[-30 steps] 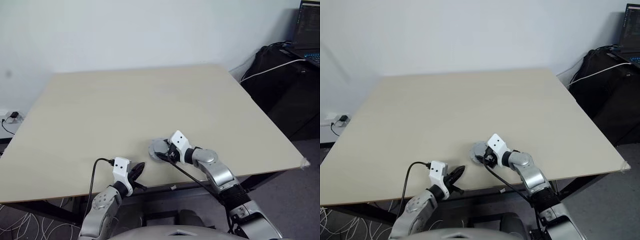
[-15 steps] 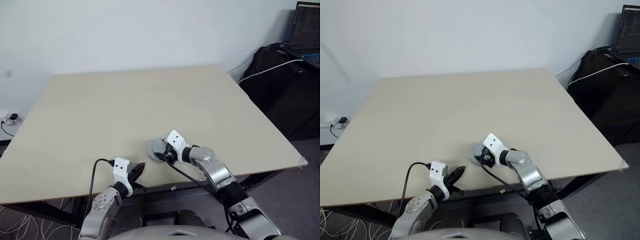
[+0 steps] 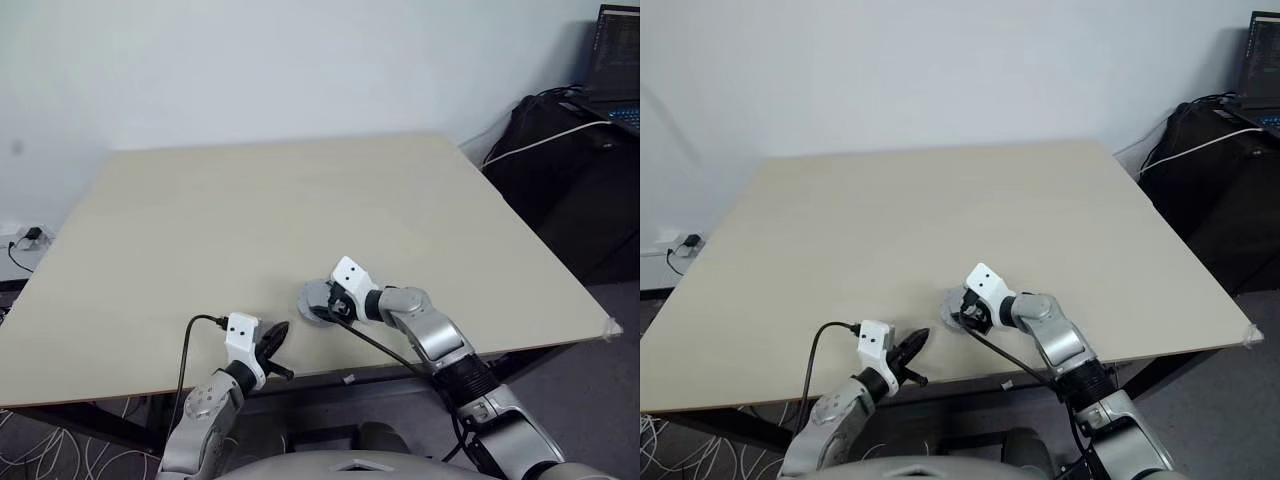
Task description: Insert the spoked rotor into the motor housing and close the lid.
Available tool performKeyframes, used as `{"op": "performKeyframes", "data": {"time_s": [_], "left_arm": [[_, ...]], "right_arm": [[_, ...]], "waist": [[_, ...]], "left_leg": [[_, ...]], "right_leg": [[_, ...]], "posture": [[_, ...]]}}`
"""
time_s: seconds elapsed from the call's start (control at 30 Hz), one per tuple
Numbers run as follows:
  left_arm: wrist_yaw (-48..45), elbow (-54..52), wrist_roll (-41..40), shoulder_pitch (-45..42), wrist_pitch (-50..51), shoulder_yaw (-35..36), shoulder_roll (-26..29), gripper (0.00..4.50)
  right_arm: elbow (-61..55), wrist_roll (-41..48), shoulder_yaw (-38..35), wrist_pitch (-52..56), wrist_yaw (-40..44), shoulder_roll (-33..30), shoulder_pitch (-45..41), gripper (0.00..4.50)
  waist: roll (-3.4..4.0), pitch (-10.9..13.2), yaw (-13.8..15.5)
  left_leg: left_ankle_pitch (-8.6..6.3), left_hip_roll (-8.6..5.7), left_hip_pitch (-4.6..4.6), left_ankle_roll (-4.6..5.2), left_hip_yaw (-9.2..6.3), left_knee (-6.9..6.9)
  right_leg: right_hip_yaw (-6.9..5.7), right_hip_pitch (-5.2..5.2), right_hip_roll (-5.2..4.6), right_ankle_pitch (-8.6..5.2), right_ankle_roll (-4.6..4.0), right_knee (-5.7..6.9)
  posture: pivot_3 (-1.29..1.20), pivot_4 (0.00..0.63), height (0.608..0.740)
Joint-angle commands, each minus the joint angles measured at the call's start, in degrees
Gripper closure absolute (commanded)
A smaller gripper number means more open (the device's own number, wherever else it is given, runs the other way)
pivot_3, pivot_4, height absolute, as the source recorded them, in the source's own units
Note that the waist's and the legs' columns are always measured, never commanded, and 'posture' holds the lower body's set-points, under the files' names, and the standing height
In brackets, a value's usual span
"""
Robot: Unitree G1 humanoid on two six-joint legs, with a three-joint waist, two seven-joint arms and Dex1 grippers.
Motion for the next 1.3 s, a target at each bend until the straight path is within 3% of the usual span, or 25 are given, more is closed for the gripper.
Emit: {"op": "performKeyframes", "data": {"time_s": [0.03, 0.2, 0.43, 0.67, 1.3], "left_arm": [[3.45, -1.72, 1.46, -4.23, -3.06, 2.65, -0.92, 4.5], [0.23, -0.32, -0.57, -11.49, -0.28, 3.63, 0.68, 4.5], [-10.55, 6.16, -4.71, -19.69, 12.27, 2.13, 5.94, 4.5], [-15.28, 12.15, -6.69, -25.63, 21.45, 2.36, 8.16, 4.5], [-16.12, 19.05, -1.66, -31.18, 27.83, -2.02, 7.72, 4.5]], "right_arm": [[0.46, -0.21, 0.9, 1.78, -0.51, 0.35, 2.42, 1.27], [-0.04, -0.83, 1.31, 0.86, -1.69, 0.7, 4.34, 1.27], [-0.49, -0.7, 1.36, 0.99, -2.66, 1.46, 4.7, 1.27], [-1.13, -0.5, 1.02, 1.11, -3.17, 1.86, 4.84, 1.27], [-1.29, -0.64, 1.18, 0.49, -3.52, 2.45, 4.35, 1.27]], "waist": [[-0.02, -0.04, 0.02], [-0.17, -0.22, 0.01], [-0.21, -0.33, -0.37], [-0.24, -0.34, -0.44], [-0.32, -0.33, -0.62]], "left_leg": [[-0.01, 0.0, 0.0, -0.01, -0.01, -0.01], [-0.01, -0.01, 0.01, -0.02, 0.01, -0.02], [-0.03, -0.03, 0.04, 0.01, 0.01, -0.06], [-0.02, -0.02, 0.05, 0.01, -0.01, -0.08], [-0.01, -0.01, 0.06, -0.03, -0.02, -0.12]], "right_leg": [[0.0, 0.0, 0.0, 0.0, 0.0, -0.01], [0.01, 0.0, 0.01, 0.0, 0.0, -0.01], [0.01, 0.0, 0.07, 0.0, -0.04, -0.01], [0.02, -0.02, 0.09, 0.01, -0.07, 0.01], [0.06, -0.04, 0.08, 0.12, -0.25, 0.01]], "posture": [[0.0, 0.0, 0.74], [0.0, 0.0, 0.74], [0.0, 0.0, 0.74], [0.0, 0.0, 0.74], [0.0, 0.0, 0.74]]}}
